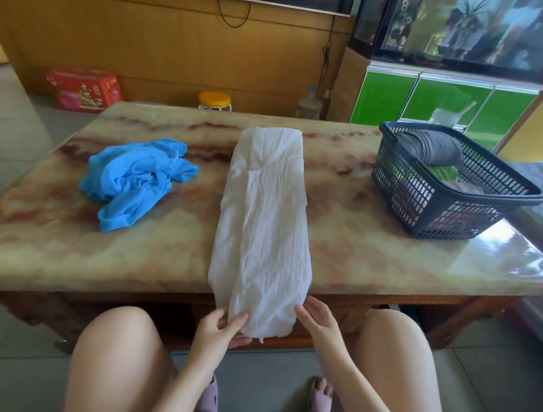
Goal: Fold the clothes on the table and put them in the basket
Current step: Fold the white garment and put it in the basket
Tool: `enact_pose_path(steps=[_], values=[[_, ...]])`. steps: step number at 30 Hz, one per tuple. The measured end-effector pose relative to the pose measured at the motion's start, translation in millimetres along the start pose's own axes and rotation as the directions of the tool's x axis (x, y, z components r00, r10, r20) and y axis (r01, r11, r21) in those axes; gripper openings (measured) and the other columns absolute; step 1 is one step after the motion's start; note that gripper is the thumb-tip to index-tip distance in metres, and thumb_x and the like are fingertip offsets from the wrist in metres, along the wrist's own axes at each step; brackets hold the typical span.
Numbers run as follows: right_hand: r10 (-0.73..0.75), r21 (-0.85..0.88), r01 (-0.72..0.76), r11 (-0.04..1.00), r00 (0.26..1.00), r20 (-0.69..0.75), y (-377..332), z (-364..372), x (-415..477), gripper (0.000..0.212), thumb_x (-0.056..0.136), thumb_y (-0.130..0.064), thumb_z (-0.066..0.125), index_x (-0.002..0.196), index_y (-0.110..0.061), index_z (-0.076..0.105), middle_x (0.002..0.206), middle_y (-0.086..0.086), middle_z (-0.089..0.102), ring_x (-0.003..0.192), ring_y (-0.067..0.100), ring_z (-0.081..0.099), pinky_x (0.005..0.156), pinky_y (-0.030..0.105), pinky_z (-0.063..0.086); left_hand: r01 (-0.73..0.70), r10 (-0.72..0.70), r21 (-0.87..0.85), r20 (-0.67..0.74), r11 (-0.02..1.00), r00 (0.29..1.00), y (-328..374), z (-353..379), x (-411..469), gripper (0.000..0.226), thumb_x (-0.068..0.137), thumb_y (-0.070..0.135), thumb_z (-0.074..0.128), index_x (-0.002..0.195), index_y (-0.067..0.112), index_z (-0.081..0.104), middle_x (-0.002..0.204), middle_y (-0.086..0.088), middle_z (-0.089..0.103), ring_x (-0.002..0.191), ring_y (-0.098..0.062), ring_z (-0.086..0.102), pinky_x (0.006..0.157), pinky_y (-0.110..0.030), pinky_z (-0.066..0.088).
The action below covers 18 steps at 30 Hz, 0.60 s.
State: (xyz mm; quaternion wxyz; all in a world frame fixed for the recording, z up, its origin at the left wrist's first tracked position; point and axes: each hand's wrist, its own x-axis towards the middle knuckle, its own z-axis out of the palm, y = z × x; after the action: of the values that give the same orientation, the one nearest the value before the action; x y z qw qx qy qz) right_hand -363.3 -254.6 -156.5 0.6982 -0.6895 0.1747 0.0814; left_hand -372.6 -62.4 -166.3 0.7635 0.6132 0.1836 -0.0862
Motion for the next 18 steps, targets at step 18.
enact_pose_path(steps=[18], values=[[-0.098,0.086,0.103,0.991,0.993,-0.062,40,-7,-18,0.036,0.078,-0.002,0.074,0.11,-0.011,0.06,0.09,0.017,0.069,0.075,0.018,0.07,0.061,0.026,0.055,-0.058,0.053,0.056,0.083,0.997,0.995,-5,-20,-3,0.062,0.051,0.054,0.078,0.098,0.014,0.072,0.101,-0.008,0.072,0.101,-0.023,0.066,0.097,-0.043,0.045]])
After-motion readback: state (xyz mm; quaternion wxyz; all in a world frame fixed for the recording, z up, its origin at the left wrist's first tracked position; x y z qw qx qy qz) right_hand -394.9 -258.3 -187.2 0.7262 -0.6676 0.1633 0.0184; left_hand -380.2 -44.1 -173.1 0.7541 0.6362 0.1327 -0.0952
